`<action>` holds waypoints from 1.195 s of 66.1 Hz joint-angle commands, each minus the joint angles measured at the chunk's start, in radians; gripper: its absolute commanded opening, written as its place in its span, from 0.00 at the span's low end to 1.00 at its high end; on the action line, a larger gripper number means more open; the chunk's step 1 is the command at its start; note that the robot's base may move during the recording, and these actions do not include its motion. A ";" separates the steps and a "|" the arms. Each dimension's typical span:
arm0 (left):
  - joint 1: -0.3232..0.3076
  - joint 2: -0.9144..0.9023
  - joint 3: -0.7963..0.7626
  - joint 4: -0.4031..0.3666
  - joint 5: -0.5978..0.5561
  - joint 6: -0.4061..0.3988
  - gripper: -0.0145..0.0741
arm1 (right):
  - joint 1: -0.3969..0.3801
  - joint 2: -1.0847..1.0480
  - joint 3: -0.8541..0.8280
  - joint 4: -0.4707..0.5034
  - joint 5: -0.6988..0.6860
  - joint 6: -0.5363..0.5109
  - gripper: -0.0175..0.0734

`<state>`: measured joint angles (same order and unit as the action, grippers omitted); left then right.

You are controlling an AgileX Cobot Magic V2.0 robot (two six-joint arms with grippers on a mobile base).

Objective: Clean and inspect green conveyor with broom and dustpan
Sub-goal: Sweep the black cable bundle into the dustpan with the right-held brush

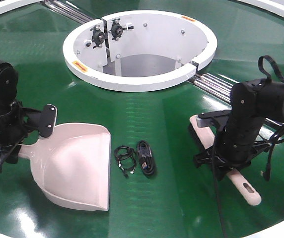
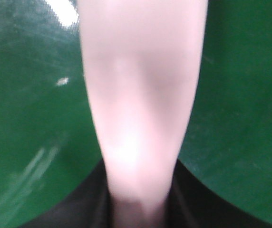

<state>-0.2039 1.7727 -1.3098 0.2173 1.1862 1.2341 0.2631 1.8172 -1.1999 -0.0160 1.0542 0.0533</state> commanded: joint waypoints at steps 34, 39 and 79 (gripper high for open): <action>-0.008 -0.045 -0.027 -0.005 0.009 -0.003 0.15 | 0.200 -0.113 -0.044 0.023 0.128 0.164 0.19; -0.008 -0.045 -0.027 -0.005 0.009 -0.003 0.15 | 0.221 -0.095 -0.066 0.003 0.130 0.218 0.19; -0.008 -0.045 -0.027 -0.005 0.009 -0.003 0.15 | 0.303 0.069 -0.236 -0.003 0.237 0.291 0.19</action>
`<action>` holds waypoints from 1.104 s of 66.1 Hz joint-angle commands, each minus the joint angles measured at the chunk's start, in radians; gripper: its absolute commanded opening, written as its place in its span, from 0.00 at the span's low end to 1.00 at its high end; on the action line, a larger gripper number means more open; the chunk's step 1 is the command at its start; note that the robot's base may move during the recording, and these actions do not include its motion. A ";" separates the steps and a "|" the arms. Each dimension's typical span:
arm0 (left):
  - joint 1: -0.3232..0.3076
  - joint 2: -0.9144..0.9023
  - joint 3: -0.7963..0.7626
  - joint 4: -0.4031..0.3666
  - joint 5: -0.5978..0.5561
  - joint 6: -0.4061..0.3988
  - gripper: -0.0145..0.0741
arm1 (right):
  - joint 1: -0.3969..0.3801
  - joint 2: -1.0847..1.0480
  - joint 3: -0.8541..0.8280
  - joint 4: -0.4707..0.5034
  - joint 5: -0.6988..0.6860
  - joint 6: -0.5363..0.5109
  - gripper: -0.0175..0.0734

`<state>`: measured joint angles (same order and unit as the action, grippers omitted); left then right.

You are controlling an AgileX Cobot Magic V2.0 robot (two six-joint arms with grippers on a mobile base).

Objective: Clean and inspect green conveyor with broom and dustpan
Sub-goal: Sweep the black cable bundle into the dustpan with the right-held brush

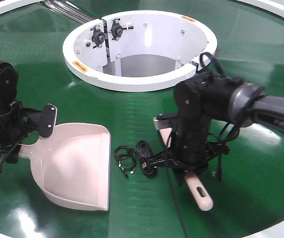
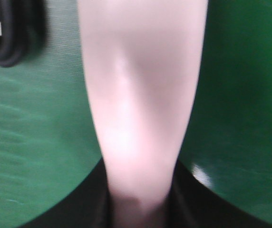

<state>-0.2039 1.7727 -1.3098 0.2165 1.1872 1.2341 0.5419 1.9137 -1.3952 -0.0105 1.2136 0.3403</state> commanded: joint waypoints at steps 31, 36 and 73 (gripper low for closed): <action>-0.008 -0.045 -0.027 -0.005 0.008 -0.003 0.15 | 0.151 0.113 -0.216 0.096 0.079 0.010 0.19; -0.008 -0.045 -0.027 -0.005 0.008 -0.003 0.15 | 0.175 0.145 -0.271 0.134 0.079 0.003 0.19; -0.008 -0.045 -0.027 -0.005 0.008 -0.003 0.15 | 0.266 0.198 -0.559 0.236 0.078 -0.056 0.19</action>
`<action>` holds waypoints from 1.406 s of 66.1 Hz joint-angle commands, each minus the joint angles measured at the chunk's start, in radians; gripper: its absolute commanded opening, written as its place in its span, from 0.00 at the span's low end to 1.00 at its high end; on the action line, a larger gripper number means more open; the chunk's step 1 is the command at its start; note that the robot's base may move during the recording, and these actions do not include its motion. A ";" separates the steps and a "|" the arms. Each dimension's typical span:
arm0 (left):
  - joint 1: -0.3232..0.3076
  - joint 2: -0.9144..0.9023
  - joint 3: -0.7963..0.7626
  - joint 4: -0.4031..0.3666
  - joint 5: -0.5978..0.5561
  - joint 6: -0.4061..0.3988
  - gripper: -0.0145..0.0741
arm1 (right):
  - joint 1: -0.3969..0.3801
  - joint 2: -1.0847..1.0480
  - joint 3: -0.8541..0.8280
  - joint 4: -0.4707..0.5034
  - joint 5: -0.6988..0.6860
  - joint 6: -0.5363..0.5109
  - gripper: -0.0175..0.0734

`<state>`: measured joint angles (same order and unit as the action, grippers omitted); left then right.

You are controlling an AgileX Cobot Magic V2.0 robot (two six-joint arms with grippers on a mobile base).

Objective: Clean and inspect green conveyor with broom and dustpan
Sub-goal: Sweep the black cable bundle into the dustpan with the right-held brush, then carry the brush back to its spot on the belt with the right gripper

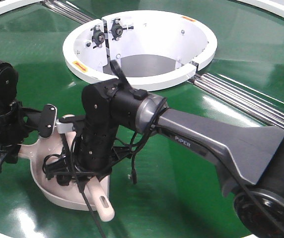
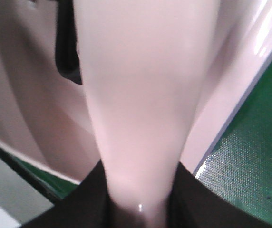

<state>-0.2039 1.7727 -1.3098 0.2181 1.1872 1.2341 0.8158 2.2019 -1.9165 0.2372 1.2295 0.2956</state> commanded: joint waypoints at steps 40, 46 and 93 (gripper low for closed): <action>-0.008 -0.045 -0.027 -0.006 0.008 -0.003 0.15 | -0.235 -0.313 0.304 -0.256 0.062 -0.087 0.19; -0.008 -0.045 -0.027 -0.006 0.008 -0.003 0.15 | -0.292 -0.357 0.375 -0.286 0.045 -0.123 0.19; -0.008 -0.045 -0.027 -0.006 0.007 -0.003 0.16 | -0.624 -0.481 0.599 -0.277 -0.056 -0.245 0.19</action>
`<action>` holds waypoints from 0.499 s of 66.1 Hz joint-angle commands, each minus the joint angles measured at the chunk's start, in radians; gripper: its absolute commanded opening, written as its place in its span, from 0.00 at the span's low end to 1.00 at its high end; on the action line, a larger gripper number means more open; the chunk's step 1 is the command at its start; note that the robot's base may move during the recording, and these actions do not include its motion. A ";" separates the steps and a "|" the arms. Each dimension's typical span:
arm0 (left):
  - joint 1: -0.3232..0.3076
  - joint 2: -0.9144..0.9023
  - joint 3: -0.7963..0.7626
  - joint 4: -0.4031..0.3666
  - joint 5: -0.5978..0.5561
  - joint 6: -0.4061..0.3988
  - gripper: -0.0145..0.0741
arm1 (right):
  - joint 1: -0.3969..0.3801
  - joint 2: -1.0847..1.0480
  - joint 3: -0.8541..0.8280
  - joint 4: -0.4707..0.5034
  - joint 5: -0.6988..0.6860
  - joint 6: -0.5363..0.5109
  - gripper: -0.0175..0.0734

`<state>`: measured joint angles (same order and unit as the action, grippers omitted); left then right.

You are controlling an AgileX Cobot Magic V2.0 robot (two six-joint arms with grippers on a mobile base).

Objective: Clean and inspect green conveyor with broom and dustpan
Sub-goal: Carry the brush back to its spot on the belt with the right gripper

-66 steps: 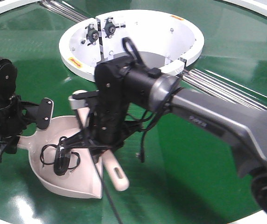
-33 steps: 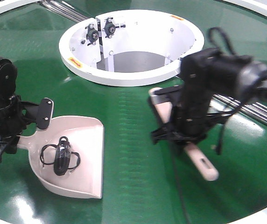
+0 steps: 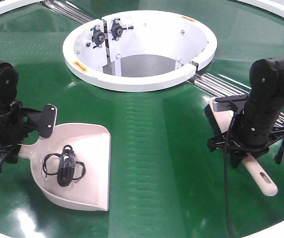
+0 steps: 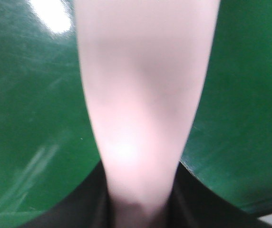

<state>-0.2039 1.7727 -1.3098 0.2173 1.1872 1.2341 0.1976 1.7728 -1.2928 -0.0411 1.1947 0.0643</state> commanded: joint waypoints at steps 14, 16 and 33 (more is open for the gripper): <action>-0.008 -0.045 -0.027 -0.005 0.007 -0.003 0.15 | -0.006 -0.052 -0.024 0.012 -0.018 -0.018 0.19; -0.008 -0.045 -0.027 -0.005 0.007 -0.003 0.16 | -0.006 -0.052 -0.024 0.025 -0.014 -0.017 0.19; -0.008 -0.045 -0.027 -0.005 0.008 -0.003 0.16 | -0.006 -0.052 -0.024 0.041 -0.004 -0.051 0.19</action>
<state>-0.2039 1.7727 -1.3098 0.2173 1.1872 1.2341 0.1976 1.7728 -1.2928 0.0000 1.1857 0.0348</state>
